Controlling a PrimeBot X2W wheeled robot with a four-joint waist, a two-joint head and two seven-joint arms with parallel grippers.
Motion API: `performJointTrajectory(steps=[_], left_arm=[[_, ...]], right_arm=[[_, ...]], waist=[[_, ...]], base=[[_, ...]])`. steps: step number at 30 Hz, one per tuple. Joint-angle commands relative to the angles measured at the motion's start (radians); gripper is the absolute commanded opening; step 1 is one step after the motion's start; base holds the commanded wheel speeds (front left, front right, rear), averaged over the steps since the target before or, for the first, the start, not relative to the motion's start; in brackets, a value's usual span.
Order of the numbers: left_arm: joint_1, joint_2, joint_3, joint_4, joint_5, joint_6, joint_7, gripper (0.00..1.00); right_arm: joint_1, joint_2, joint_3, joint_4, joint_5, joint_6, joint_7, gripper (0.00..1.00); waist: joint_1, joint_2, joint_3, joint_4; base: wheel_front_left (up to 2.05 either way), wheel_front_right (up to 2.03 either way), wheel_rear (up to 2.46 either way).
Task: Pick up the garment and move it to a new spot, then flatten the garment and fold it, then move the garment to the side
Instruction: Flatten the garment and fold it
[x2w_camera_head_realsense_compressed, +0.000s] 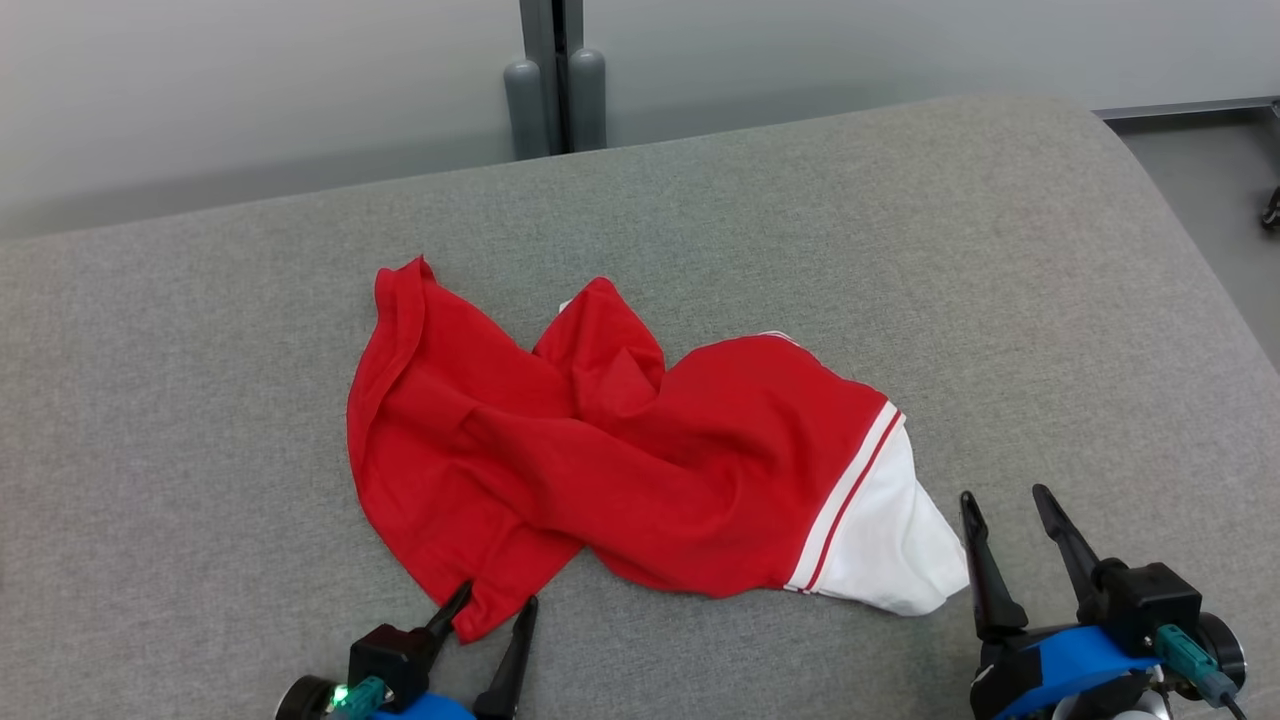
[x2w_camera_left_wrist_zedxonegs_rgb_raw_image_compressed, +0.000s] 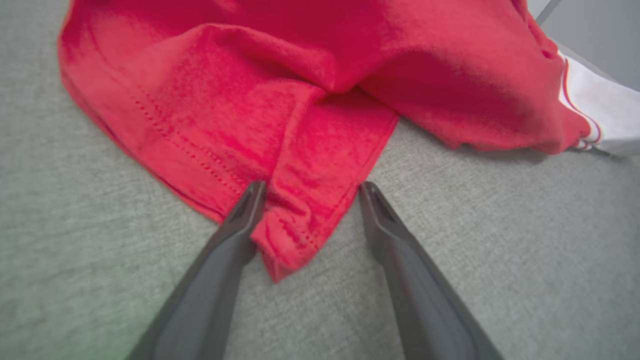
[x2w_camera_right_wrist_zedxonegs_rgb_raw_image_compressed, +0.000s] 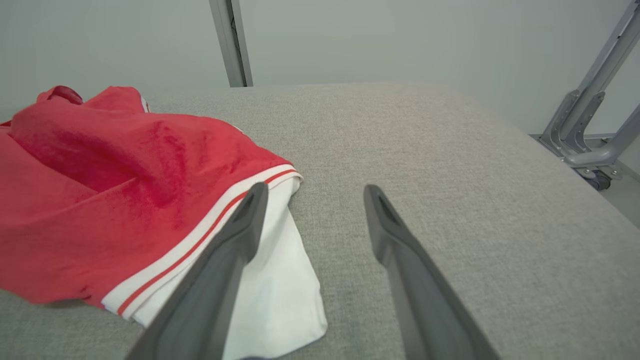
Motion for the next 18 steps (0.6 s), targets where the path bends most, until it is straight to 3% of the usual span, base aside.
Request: performJointTrajectory(steps=[1,2,3,9,18], left_arm=[[0.023,0.009,-0.011,0.058,0.001,0.001,0.035,0.59],[0.018,0.014,-0.009,0.079,0.007,0.001,0.035,0.04],[0.015,0.015,-0.003,0.097,0.009,0.002,0.036,0.0],[0.029,0.031,0.031,0.125,0.022,0.002,0.037,0.0],[0.065,0.036,0.135,0.025,0.047,0.003,0.026,0.0]], right_arm=[[0.003,-0.005,-0.003,-0.004,0.004,0.0,-0.004,1.0],[0.003,-0.004,-0.006,-0.003,0.003,0.0,-0.004,1.0],[0.004,-0.004,-0.009,-0.001,0.002,0.0,-0.004,1.0],[0.025,-0.004,-0.04,0.045,0.008,0.0,-0.004,1.0],[0.018,-0.005,-0.063,0.222,0.019,0.0,-0.003,1.0]], waist=[[0.0001,0.0002,0.002,0.0],[0.0001,0.0002,0.003,0.0],[0.0001,0.0002,0.003,0.001],[0.0001,0.0002,-0.016,0.035],[0.0001,0.0002,-0.04,0.121]], base=[[0.0,0.0,0.0],[0.0,0.0,0.0],[0.0,0.0,0.0],[0.0,0.0,0.0],[0.0,0.0,0.0]])
